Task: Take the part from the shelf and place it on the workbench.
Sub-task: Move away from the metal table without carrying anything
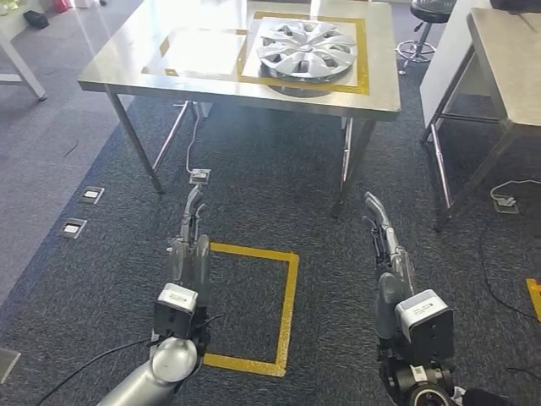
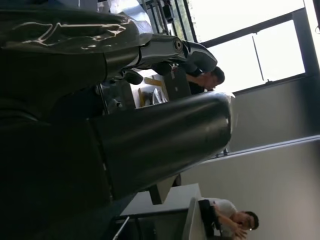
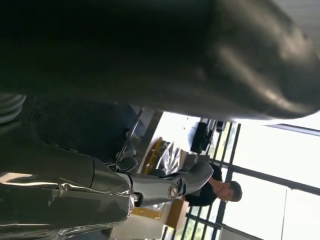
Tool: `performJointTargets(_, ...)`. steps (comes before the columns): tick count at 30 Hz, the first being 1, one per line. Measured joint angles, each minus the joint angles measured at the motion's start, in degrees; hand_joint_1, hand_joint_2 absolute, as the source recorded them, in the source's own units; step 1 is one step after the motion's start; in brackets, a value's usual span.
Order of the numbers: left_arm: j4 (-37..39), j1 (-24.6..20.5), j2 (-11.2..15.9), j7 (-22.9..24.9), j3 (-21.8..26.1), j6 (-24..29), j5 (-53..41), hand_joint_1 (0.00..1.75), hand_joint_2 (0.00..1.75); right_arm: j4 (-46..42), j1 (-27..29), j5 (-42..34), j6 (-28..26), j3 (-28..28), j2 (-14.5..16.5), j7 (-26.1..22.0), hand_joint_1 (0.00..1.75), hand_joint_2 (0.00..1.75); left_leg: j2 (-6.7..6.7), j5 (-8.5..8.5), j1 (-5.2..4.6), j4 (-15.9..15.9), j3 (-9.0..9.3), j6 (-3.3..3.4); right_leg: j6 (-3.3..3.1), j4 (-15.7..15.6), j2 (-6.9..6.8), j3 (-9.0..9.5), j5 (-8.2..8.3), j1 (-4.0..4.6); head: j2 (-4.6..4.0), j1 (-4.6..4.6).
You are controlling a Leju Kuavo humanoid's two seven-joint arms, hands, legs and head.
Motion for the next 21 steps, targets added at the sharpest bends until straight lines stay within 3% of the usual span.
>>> performJointTargets(1,-0.1,0.0,0.0,0.0,0.0,0.0,0.0,0.00,0.00,0.0,0.0,0.0,0.1,0.0,0.0,0.0,0.00,0.00,-1.21,-1.62,-0.01,2.2,-0.94,-0.13,-0.47,-0.2,0.55,-0.01,0.42,-0.14,0.00,-0.35)
performJointTargets(3,-0.2,0.3,0.1,0.1,0.1,0.0,-0.1,0.00,0.00,0.0,-0.1,0.0,0.3,0.0,0.0,-0.1,0.00,0.00,-3.72,-5.96,-0.15,9.9,-4.32,-0.01,-1.04,-0.2,1.73,-0.54,1.02,-0.13,0.00,-1.35)
performJointTargets(4,-0.2,0.4,0.1,0.1,0.1,0.0,-0.1,0.00,0.00,0.0,-0.1,0.0,0.4,0.1,0.0,-0.1,0.00,0.00,-4.23,-7.52,-0.23,13.6,-6.04,0.11,-1.17,-0.1,2.40,-0.90,1.22,0.00,0.00,-1.83)
performJointTargets(5,-0.2,0.6,0.2,0.1,0.1,0.0,-0.1,0.00,0.00,0.0,0.0,-0.1,0.5,0.2,0.0,0.0,0.00,0.00,-4.46,-8.01,-0.30,15.8,-7.02,0.26,-1.21,0.0,3.14,-1.20,1.38,0.14,0.00,-2.18)
performJointTargets(6,-0.2,0.7,0.2,0.1,0.1,0.0,-0.1,0.00,0.00,0.0,0.0,-0.3,0.5,0.2,0.0,0.1,0.00,0.00,-4.60,-7.33,-0.37,15.7,-6.93,0.48,-1.22,0.1,3.92,-1.43,1.49,0.26,0.00,-2.45)
performJointTargets(7,-0.2,0.8,0.2,0.1,0.1,0.0,-0.1,0.00,0.00,0.0,0.0,-0.4,0.4,0.3,0.0,0.2,0.00,0.00,-4.81,-5.62,-0.45,13.3,-5.67,0.75,-1.19,0.3,4.72,-1.57,1.56,0.33,0.00,-2.67)
performJointTargets(8,-0.2,0.8,0.2,0.1,0.1,0.0,-0.1,0.00,0.00,0.0,0.0,-0.5,0.4,0.3,0.0,0.2,0.00,0.00,-5.39,-3.44,-0.52,9.2,-3.59,1.08,-1.16,0.5,5.47,-1.68,1.59,0.36,0.00,-2.89)
performJointTargets(10,-0.3,0.8,0.2,0.1,0.1,0.0,-0.1,0.00,0.00,0.0,-0.1,-0.7,0.4,0.4,0.0,0.3,0.00,0.00,-7.32,-0.79,-0.59,2.0,-0.08,1.54,-0.91,1.1,6.77,-2.14,1.58,0.50,0.00,-3.17)
performJointTargets(12,-0.5,0.9,0.2,0.2,0.1,0.0,-0.1,0.00,0.00,-0.2,-0.1,-0.8,0.4,0.4,0.0,0.3,0.00,0.00,-7.99,-0.51,-0.75,-0.2,0.77,1.68,-0.35,1.4,7.83,-2.76,1.75,0.39,-0.01,-3.26)
performJointTargets(14,-0.6,0.8,0.2,0.2,0.1,0.0,-0.2,0.00,0.00,-0.3,0.0,-0.8,0.3,0.5,0.0,0.3,0.00,0.00,-6.76,-0.14,-0.66,-0.6,0.76,2.06,0.27,1.5,8.46,-3.34,1.90,0.23,-0.01,-3.54)
performJointTargets(16,-0.8,0.8,0.1,0.2,0.1,0.0,-0.3,0.00,0.00,-0.5,-0.1,-0.8,0.0,0.5,-0.1,0.4,0.00,0.00,-5.51,0.18,-0.29,-1.1,0.85,2.54,0.90,3.9,6.70,-4.73,0.27,0.30,-0.01,-3.31)
performJointTargets(18,-1.0,0.9,0.1,0.4,0.1,0.0,-0.5,0.00,0.00,-0.6,-0.2,-0.8,-0.2,0.6,-0.1,0.6,0.00,0.00,-4.25,0.27,-0.22,-1.2,0.83,2.69,1.65,10.9,4.05,-7.78,-3.57,-0.04,0.00,-2.56)
performJointTargets(19,-1.0,0.9,0.1,0.5,0.1,0.0,-0.5,0.00,0.00,-0.6,-0.3,-0.8,-0.2,0.6,-0.1,0.7,0.00,0.00,-3.56,0.27,-0.23,-1.2,0.79,2.69,2.01,14.9,3.40,-9.45,-5.28,-0.34,0.00,-2.27)
performJointTargets(20,-1.1,1.0,0.1,0.6,0.1,0.0,-0.6,0.00,0.00,-0.6,-0.2,-0.8,-0.2,0.7,-0.1,0.8,0.00,0.00,-2.90,0.26,-0.22,-1.2,0.77,2.68,2.30,17.6,3.09,-10.48,-6.10,-0.62,0.00,-2.18)
performJointTargets(21,-1.1,1.1,0.1,0.7,0.1,0.0,-0.6,0.00,0.00,-0.6,-0.2,-0.8,-0.2,0.8,-0.1,0.8,0.00,0.00,-2.25,0.25,-0.19,-1.2,0.76,2.66,2.53,18.3,2.88,-10.54,-5.88,-0.86,0.00,-2.11)
